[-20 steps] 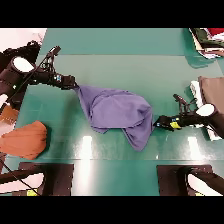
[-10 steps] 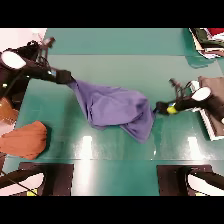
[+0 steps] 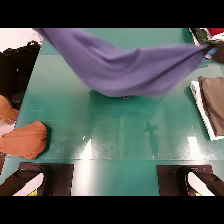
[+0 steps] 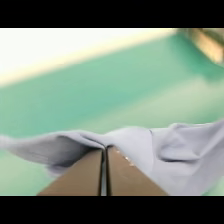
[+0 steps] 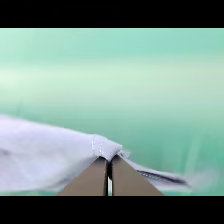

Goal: Fold the shirts.

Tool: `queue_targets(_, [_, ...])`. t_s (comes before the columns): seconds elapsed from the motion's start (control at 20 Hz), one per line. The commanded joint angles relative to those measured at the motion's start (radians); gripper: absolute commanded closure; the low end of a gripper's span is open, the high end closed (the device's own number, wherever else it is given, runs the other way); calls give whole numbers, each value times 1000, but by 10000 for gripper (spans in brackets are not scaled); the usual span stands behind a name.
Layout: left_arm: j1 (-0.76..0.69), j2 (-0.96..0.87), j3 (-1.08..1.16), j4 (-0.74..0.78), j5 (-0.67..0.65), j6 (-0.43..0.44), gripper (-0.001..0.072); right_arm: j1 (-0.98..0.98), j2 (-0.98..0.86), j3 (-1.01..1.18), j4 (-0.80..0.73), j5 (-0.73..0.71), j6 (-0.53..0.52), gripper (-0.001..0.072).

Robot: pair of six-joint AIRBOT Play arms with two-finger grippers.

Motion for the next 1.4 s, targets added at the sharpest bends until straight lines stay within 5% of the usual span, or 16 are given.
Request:
queue_targets(0.0, [0, 74, 188, 8, 16, -2, 686, -55, 96, 169, -3, 5, 0, 699])
queue_targets(0.25, [0, 116, 277, 6, 161, 0, 687, -175, 136, 351, -3, 55, 0, 699])
queue_targets(0.45, [0, 89, 276, 73, 270, 3, 687, -238, 39, 493, -1, 259, 24, 699])
queue_targets(0.7, [0, -173, 270, 195, 114, -50, 686, -119, -149, 396, -6, 486, 143, 699])
queue_targets(1.0, [0, -548, 33, 197, 117, -88, 685, 105, -357, -13, -209, 229, 217, 699])
queue_targets(1.35, [0, -785, 33, 204, 180, -88, 684, 147, -594, -67, -172, -116, 222, 698])
